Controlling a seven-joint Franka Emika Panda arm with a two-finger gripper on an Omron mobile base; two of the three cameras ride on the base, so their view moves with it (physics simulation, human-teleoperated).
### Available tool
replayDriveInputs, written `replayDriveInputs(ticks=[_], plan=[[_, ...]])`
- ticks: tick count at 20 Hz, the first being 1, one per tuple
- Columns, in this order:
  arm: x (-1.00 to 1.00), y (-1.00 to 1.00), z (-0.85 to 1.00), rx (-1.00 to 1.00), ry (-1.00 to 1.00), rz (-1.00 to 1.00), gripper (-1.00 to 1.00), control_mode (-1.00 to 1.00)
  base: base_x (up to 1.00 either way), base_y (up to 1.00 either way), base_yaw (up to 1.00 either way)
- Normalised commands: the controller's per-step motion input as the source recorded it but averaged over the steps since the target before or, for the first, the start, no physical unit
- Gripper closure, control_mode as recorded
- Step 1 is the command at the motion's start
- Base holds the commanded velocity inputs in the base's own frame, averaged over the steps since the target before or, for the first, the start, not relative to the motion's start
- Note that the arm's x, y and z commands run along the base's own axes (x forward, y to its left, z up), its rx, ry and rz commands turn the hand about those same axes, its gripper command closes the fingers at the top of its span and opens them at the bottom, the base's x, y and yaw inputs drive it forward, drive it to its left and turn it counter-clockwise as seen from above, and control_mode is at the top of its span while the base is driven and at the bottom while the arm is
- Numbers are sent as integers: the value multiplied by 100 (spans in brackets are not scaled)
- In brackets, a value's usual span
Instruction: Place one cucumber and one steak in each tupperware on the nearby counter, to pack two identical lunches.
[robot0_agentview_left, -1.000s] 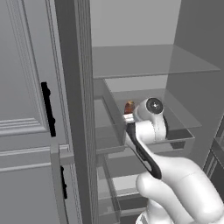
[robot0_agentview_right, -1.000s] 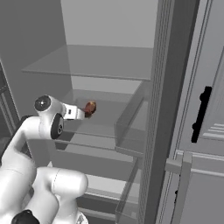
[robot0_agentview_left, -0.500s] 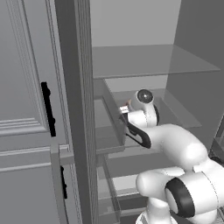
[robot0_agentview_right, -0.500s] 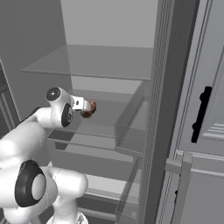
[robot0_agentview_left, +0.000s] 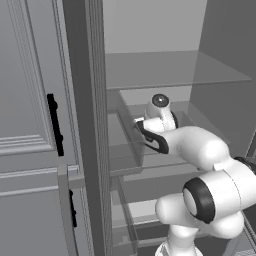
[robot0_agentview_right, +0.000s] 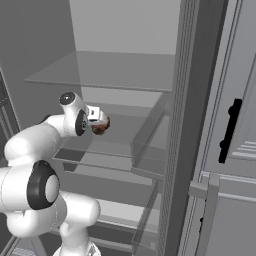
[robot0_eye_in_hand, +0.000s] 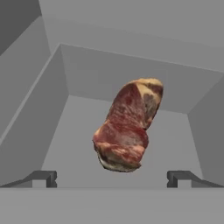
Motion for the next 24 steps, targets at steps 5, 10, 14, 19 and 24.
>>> replayDriveInputs(ticks=[5,10,14,19,24], plan=[[24,0,-15,-3,11,0,-100,-100,0,0,0],[33,0,-14,-4,10,0,-100,-100,0,0,0],[30,0,-12,-1,0,0,-100,-100,0,0,0],[6,-15,-4,0,0,0,-100,-100,0,0,0],[0,-15,-10,0,-2,-5,-100,-100,0,0,0]])
